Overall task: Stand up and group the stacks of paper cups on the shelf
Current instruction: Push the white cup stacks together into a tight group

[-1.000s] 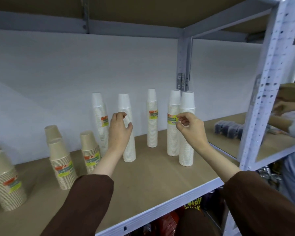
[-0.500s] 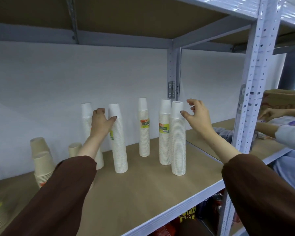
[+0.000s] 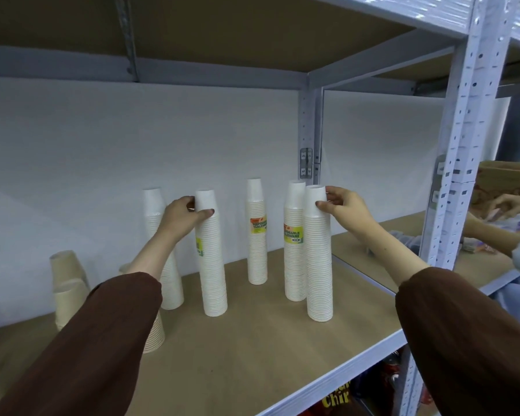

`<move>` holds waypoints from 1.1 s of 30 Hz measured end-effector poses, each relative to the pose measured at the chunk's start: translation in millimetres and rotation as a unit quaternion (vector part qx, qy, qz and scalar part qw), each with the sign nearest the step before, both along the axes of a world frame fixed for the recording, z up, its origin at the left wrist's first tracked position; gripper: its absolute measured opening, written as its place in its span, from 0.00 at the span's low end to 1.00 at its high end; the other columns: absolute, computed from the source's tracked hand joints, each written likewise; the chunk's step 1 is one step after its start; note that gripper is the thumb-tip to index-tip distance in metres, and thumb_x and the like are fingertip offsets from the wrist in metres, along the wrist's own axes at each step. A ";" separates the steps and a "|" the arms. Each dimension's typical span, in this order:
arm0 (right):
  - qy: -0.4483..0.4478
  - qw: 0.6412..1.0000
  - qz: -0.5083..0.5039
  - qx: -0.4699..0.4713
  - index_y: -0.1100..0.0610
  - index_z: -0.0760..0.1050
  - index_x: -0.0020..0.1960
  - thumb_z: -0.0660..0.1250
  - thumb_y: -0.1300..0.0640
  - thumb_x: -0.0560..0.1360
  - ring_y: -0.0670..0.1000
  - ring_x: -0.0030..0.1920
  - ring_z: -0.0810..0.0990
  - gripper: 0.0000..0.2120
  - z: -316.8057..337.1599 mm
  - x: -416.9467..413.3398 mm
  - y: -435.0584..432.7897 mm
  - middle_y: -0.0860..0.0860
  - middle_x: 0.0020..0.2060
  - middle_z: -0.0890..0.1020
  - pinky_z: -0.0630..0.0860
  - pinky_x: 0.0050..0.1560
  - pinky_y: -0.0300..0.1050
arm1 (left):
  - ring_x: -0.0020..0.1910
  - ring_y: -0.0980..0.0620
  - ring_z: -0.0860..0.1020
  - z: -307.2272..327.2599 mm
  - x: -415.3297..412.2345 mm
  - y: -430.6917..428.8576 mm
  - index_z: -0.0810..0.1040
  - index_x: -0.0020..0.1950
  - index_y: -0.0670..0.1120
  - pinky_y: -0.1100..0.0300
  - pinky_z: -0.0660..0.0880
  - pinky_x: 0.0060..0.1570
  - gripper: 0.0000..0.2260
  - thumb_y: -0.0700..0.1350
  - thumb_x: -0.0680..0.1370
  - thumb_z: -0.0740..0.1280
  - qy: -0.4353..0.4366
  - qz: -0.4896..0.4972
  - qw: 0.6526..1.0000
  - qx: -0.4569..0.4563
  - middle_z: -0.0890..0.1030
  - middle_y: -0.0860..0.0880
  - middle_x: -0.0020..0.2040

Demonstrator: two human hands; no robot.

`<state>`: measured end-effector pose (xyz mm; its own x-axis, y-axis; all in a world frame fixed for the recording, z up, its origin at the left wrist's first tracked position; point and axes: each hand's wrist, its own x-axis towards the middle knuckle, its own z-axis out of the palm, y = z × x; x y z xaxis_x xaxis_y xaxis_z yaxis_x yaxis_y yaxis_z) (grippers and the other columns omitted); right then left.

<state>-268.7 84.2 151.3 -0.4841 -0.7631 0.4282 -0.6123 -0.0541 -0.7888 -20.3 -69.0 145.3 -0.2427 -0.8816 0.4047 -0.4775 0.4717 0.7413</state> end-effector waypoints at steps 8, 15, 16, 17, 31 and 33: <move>0.075 0.988 -0.120 -0.063 0.65 0.73 0.56 0.72 0.56 0.68 0.54 0.47 0.75 0.21 -1.4 11.3 -8.4 0.59 0.50 0.79 0.70 0.45 0.43 | 0.58 0.41 0.76 1.8 -6.6 9.4 0.73 0.60 0.37 0.52 0.73 0.56 0.26 0.48 0.68 0.74 0.028 0.071 0.997 -0.028 0.78 0.39 0.60; 0.054 0.989 -0.130 -0.048 0.66 0.66 0.56 0.75 0.55 0.66 0.58 0.53 0.74 0.27 1.0 13.9 -10.8 0.60 0.52 0.75 0.67 0.44 0.45 | 0.59 0.40 0.74 2.7 -11.0 13.3 0.69 0.61 0.37 0.50 0.72 0.55 0.30 0.51 0.67 0.74 -0.012 0.071 0.997 -0.021 0.75 0.38 0.60; 0.043 0.991 -0.119 -0.039 0.66 0.66 0.57 0.74 0.55 0.66 0.57 0.52 0.74 0.27 2.2 13.4 -10.2 0.60 0.52 0.75 0.68 0.44 0.45 | 0.60 0.41 0.74 3.6 -10.9 13.4 0.69 0.62 0.37 0.50 0.72 0.56 0.30 0.51 0.67 0.74 -0.017 0.066 0.997 -0.018 0.75 0.39 0.61; 0.031 0.994 -0.105 -0.030 0.66 0.65 0.58 0.74 0.55 0.66 0.56 0.51 0.74 0.28 3.3 12.9 -9.1 0.60 0.54 0.75 0.69 0.44 0.44 | 0.61 0.41 0.74 4.5 -10.6 13.7 0.69 0.63 0.37 0.50 0.72 0.57 0.30 0.52 0.68 0.74 -0.024 0.060 0.998 -0.016 0.75 0.39 0.62; 0.048 0.997 -0.052 0.009 0.63 0.70 0.64 0.70 0.58 0.71 0.54 0.51 0.75 0.24 9.8 5.6 -3.4 0.59 0.59 0.78 0.69 0.48 0.42 | 0.60 0.44 0.75 12.2 -0.5 16.9 0.73 0.61 0.37 0.60 0.67 0.49 0.23 0.43 0.69 0.73 -0.006 0.024 1.000 0.002 0.77 0.41 0.61; 0.058 0.996 -0.067 0.003 0.64 0.71 0.63 0.71 0.58 0.70 0.57 0.55 0.77 0.24 8.7 7.4 -4.3 0.60 0.59 0.78 0.70 0.48 0.42 | 0.59 0.43 0.75 12.3 -1.2 18.6 0.74 0.60 0.36 0.59 0.68 0.49 0.23 0.44 0.69 0.74 0.000 0.035 0.999 0.000 0.78 0.40 0.60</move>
<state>-261.3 79.8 160.0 -0.5295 -0.6974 0.4830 -0.7014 0.0395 -0.7117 -21.5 -50.3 157.6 -0.1811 -0.8960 0.4055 -0.5089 0.4382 0.7410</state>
